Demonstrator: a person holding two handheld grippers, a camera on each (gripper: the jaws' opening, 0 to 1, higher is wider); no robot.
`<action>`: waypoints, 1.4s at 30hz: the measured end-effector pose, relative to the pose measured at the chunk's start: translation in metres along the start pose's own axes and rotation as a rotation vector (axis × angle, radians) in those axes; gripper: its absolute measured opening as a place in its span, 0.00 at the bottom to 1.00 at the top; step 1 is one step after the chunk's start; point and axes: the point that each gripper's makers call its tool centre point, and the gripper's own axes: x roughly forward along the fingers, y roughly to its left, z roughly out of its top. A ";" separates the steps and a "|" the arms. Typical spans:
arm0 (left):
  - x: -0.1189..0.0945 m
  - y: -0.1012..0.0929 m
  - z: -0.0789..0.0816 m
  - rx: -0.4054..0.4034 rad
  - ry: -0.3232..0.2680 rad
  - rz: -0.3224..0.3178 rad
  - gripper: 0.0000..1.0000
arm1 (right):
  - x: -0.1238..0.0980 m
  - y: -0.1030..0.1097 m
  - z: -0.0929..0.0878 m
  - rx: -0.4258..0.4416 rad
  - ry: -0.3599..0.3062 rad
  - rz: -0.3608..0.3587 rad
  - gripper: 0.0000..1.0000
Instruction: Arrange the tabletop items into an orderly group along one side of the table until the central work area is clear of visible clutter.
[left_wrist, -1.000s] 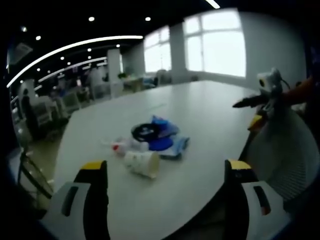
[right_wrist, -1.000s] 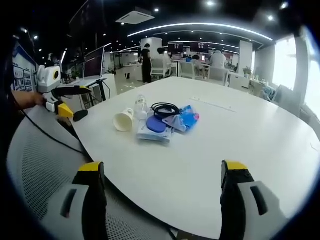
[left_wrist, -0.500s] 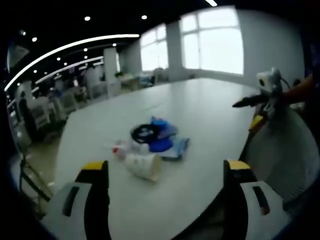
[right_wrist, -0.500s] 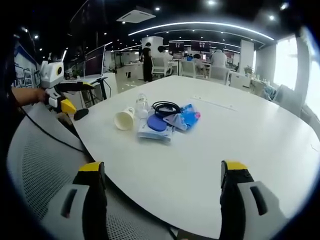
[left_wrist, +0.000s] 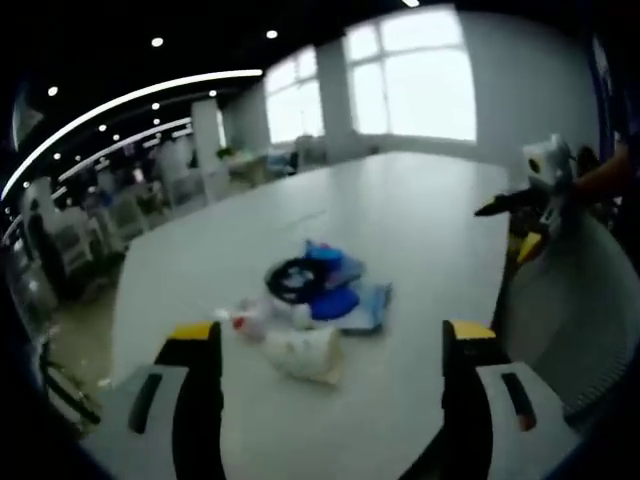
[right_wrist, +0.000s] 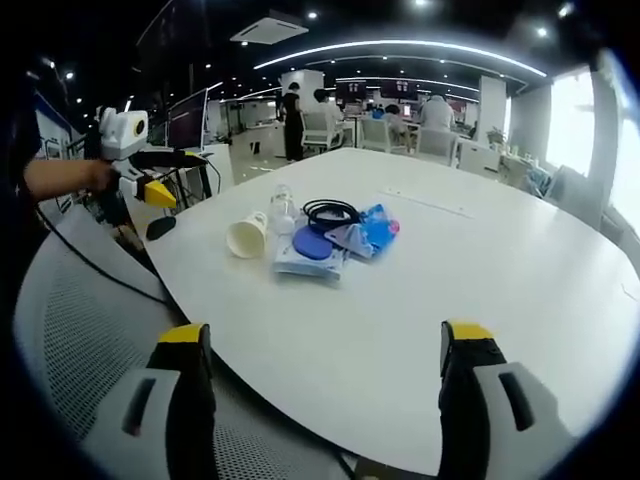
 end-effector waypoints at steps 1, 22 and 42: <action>0.002 0.003 0.003 -0.001 -0.004 -0.002 0.87 | 0.000 0.000 0.000 -0.001 0.001 0.000 0.94; 0.056 0.039 0.006 0.165 0.093 -0.123 0.78 | 0.001 0.000 -0.005 -0.002 0.028 -0.002 0.93; 0.103 0.089 -0.024 0.471 0.327 -0.190 0.59 | 0.002 -0.004 -0.012 0.012 0.063 -0.016 0.92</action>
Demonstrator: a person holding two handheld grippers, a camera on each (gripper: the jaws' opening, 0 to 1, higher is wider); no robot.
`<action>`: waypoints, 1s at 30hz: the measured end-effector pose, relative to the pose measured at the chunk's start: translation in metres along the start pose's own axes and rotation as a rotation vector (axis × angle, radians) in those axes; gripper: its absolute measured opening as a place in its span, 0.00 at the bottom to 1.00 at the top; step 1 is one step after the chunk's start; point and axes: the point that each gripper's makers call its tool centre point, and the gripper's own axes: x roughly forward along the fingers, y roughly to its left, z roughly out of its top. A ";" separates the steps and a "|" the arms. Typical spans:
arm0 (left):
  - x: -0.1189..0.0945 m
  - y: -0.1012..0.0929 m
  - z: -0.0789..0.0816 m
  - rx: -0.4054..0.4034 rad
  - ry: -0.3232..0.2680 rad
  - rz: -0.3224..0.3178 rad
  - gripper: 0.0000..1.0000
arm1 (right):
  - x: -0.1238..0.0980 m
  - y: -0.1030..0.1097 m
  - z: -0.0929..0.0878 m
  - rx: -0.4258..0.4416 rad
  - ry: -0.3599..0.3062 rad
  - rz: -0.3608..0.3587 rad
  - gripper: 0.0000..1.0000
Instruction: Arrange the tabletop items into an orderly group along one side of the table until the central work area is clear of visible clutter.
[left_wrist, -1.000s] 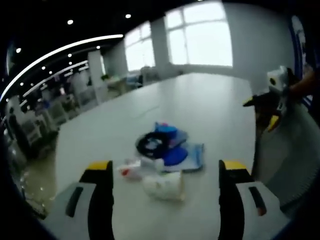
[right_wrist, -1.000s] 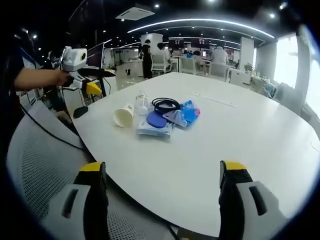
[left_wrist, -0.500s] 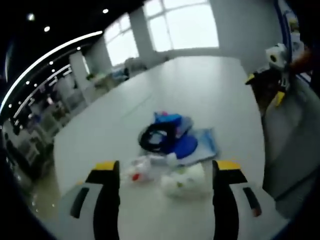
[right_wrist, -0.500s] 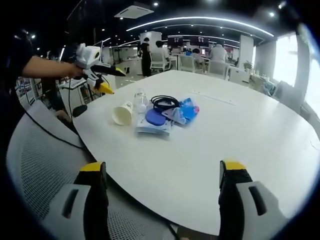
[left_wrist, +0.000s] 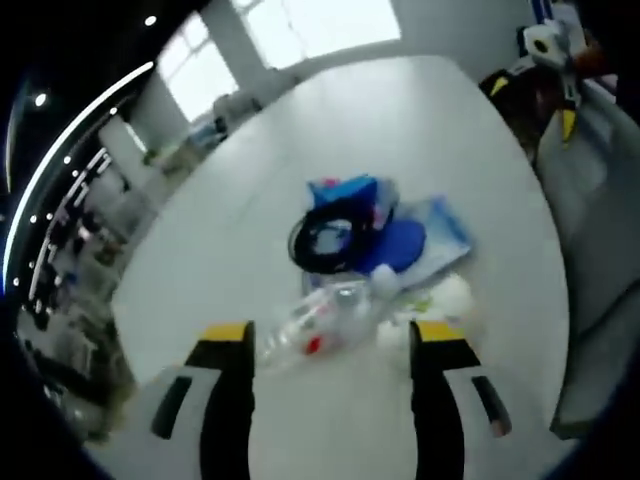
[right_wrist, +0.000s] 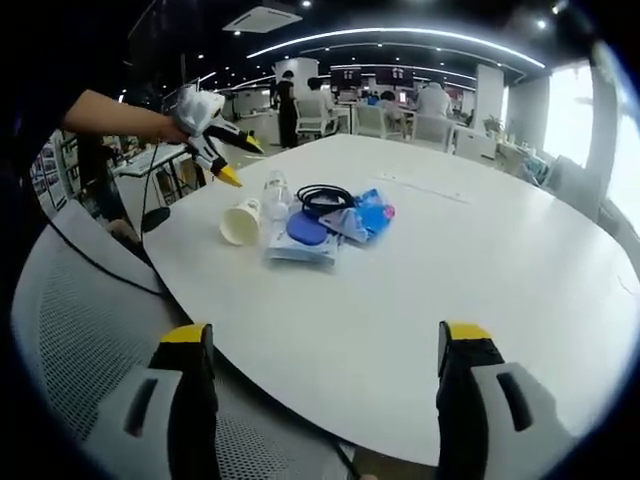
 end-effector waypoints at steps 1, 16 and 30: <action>0.002 0.001 0.000 0.010 0.005 -0.005 0.59 | 0.000 0.000 0.000 0.000 0.003 -0.001 0.92; 0.033 0.013 -0.002 0.353 0.111 -0.149 0.55 | 0.001 -0.001 -0.007 -0.001 0.034 0.001 0.90; 0.063 0.019 -0.014 0.515 0.222 -0.257 0.47 | 0.002 -0.003 -0.010 -0.003 0.056 -0.005 0.89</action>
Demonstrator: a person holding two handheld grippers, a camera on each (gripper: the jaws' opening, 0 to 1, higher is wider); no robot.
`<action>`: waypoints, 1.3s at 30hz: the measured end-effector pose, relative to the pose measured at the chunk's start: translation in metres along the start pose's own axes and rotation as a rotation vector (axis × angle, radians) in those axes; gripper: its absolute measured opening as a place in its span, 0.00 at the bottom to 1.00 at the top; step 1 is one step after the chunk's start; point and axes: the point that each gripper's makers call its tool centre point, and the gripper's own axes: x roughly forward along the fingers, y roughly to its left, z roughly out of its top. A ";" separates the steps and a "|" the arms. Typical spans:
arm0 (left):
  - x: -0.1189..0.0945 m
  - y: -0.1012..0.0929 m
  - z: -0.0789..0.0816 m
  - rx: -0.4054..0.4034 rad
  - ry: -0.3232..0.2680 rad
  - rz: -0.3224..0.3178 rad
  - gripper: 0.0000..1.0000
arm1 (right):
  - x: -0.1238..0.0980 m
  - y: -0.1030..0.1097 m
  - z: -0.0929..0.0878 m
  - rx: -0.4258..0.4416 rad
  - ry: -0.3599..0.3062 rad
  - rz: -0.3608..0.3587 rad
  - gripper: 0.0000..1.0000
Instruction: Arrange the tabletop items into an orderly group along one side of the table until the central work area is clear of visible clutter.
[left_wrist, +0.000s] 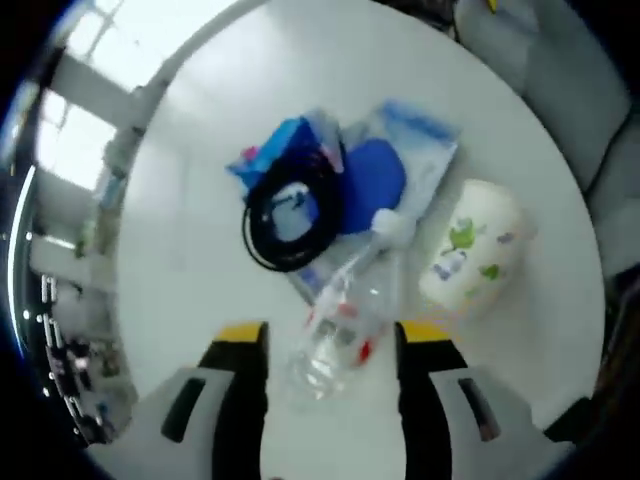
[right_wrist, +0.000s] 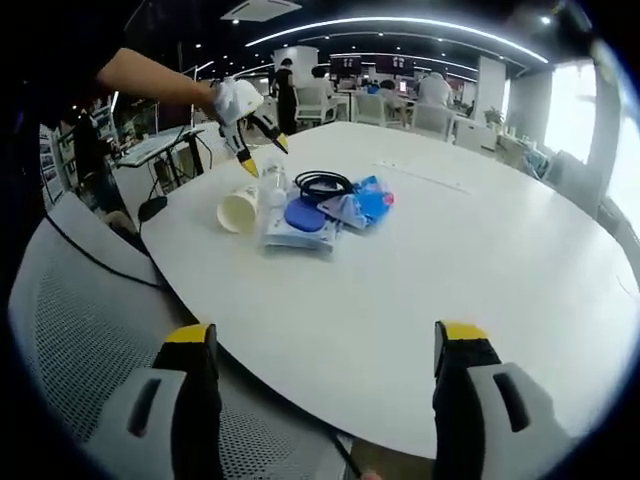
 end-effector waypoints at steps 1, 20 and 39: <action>0.001 0.000 -0.001 0.001 0.001 -0.006 0.47 | 0.000 -0.001 0.000 0.000 0.001 -0.002 0.88; 0.038 -0.010 -0.012 0.184 0.096 -0.139 0.40 | 0.002 -0.006 -0.005 0.024 0.021 -0.022 0.86; 0.035 -0.020 -0.011 0.133 0.093 -0.156 0.36 | 0.001 -0.007 -0.003 0.032 0.009 -0.034 0.85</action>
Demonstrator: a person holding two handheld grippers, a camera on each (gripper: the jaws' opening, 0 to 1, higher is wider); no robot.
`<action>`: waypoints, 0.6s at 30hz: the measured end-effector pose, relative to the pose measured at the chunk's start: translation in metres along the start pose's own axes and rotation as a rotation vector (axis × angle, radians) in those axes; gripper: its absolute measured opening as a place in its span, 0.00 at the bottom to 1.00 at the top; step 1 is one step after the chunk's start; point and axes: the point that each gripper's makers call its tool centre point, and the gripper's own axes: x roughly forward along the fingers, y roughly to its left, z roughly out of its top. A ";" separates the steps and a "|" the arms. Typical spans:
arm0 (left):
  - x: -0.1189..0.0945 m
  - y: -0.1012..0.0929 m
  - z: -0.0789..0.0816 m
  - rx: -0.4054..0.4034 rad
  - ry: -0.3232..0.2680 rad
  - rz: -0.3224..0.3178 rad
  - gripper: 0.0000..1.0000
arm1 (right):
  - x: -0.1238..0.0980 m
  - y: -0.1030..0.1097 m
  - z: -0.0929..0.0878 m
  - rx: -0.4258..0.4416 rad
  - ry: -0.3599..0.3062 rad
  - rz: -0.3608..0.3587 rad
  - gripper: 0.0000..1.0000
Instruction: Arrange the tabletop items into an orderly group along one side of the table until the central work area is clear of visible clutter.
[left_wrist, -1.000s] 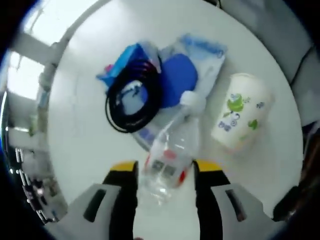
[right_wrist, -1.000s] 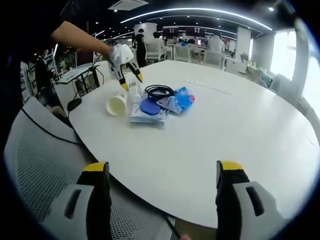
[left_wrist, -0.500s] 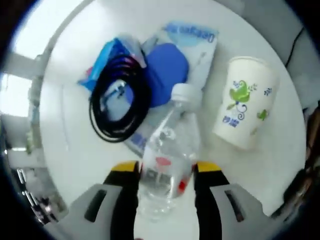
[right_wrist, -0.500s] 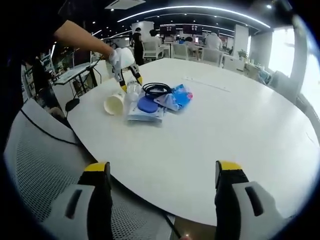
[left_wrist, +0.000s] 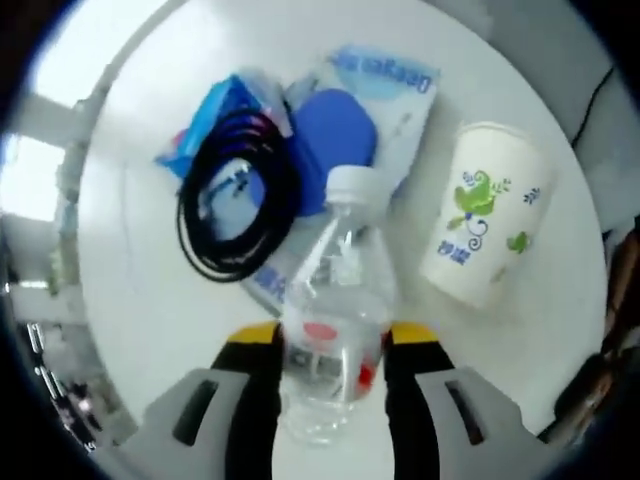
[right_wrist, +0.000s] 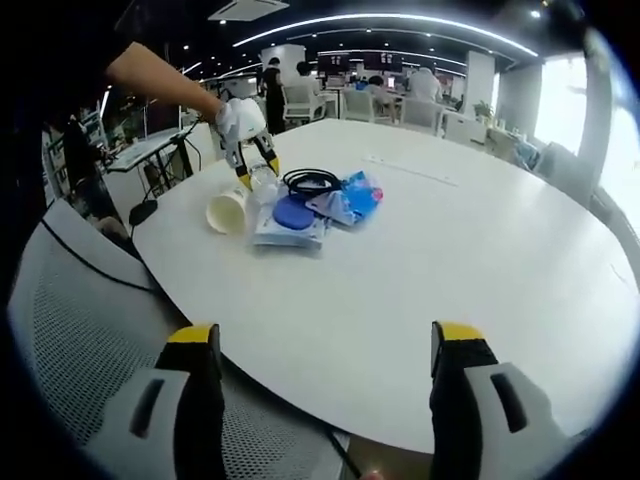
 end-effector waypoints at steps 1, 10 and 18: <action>-0.001 0.000 0.001 0.000 -0.003 0.002 0.36 | 0.000 0.000 0.000 -0.001 -0.001 0.000 0.85; -0.023 0.001 0.010 -0.102 -0.081 0.058 0.35 | 0.000 0.002 0.000 -0.019 0.003 0.004 0.85; -0.049 0.008 0.006 -0.201 -0.138 0.113 0.35 | 0.000 0.003 0.000 -0.031 0.005 0.011 0.85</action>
